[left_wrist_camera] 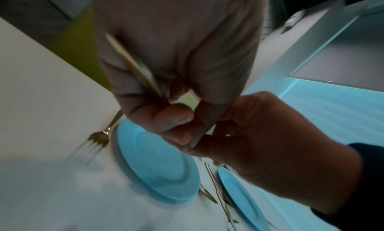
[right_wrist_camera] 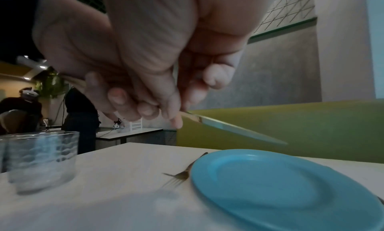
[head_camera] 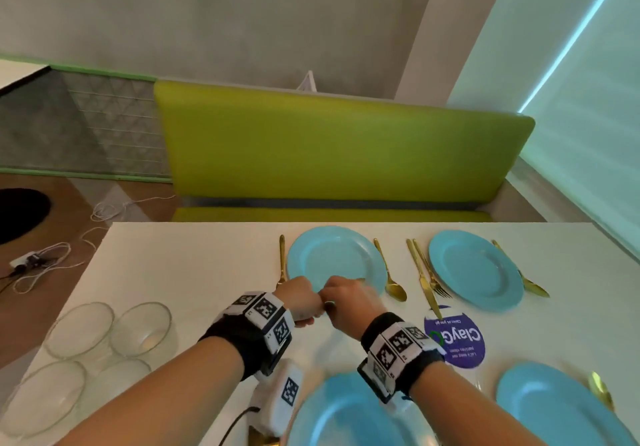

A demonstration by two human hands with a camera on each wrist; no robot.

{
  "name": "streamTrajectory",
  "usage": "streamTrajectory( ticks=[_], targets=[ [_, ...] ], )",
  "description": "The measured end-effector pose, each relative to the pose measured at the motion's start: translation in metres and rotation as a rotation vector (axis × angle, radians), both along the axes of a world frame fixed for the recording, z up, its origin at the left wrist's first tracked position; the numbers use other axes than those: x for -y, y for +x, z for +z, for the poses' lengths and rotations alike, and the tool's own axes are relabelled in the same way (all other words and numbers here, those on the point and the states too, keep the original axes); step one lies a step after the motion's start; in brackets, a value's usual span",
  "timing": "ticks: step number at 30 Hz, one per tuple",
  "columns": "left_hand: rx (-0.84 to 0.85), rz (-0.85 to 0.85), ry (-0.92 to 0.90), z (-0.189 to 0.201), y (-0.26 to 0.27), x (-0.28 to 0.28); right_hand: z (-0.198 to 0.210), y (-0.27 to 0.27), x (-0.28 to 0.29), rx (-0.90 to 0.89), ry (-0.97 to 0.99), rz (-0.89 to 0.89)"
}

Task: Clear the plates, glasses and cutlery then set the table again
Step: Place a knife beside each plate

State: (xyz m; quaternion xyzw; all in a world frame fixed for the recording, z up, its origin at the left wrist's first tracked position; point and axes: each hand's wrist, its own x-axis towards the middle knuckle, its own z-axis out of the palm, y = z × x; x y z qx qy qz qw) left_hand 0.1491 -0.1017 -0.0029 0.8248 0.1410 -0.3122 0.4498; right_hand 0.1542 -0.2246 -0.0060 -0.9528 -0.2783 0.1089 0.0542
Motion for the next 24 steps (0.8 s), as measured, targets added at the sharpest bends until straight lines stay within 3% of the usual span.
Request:
streamTrajectory(
  ticks=[6,9,12,17,24],
  targets=[
    [-0.003,-0.164,0.033,0.019,-0.053,-0.059,0.003,-0.059,-0.051,0.033,0.136,-0.053],
    [0.003,-0.195,0.086,0.021,-0.066,-0.083,0.002,-0.074,-0.074,0.033,0.097,-0.092],
    [0.114,-0.203,0.23,0.028,-0.071,-0.11,0.0,-0.081,-0.089,0.01,0.052,-0.187],
    [0.264,-0.043,0.291,0.04,-0.063,-0.153,-0.001,-0.07,-0.099,-0.093,0.078,-0.523],
    [0.267,0.031,0.24,0.027,-0.046,-0.193,-0.029,-0.006,-0.133,-0.158,0.1,-0.74]
  ],
)
